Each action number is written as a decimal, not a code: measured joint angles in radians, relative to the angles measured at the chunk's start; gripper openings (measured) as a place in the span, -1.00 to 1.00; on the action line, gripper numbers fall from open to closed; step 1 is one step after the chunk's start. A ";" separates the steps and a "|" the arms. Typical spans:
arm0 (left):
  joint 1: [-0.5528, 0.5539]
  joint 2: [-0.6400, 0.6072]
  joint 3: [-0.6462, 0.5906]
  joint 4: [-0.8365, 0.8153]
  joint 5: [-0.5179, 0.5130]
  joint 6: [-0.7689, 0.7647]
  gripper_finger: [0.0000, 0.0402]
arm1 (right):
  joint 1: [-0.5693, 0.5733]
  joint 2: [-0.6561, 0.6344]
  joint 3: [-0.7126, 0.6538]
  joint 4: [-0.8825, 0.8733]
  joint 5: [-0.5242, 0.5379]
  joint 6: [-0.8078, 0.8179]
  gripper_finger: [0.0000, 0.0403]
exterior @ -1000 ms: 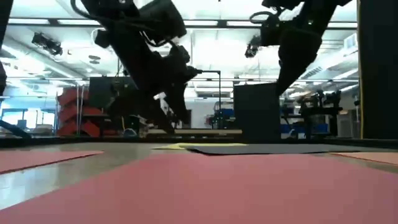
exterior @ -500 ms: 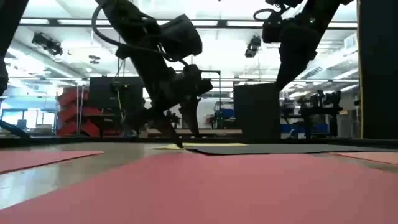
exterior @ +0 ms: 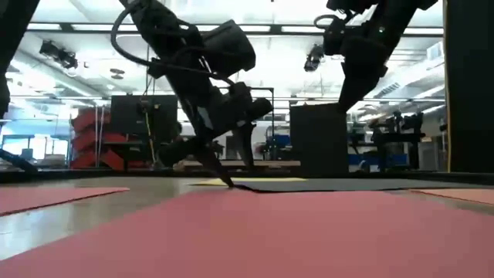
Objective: Organize paper
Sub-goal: Stack the black paper on top of the black paper
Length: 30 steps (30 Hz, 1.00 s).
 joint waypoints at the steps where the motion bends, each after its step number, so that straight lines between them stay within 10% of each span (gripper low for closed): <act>1: 0.000 0.001 0.000 0.023 0.000 0.000 -0.13 | 0.000 0.000 0.000 0.001 0.001 0.000 -0.29; 17: 0.000 0.023 0.000 0.276 0.002 -0.017 -0.14 | 0.000 -0.048 0.000 -0.011 0.063 0.000 -0.29; 30: 0.009 -0.020 0.000 0.011 0.090 -0.137 -0.14 | 0.054 -0.048 0.000 -0.007 -0.020 -0.023 -0.29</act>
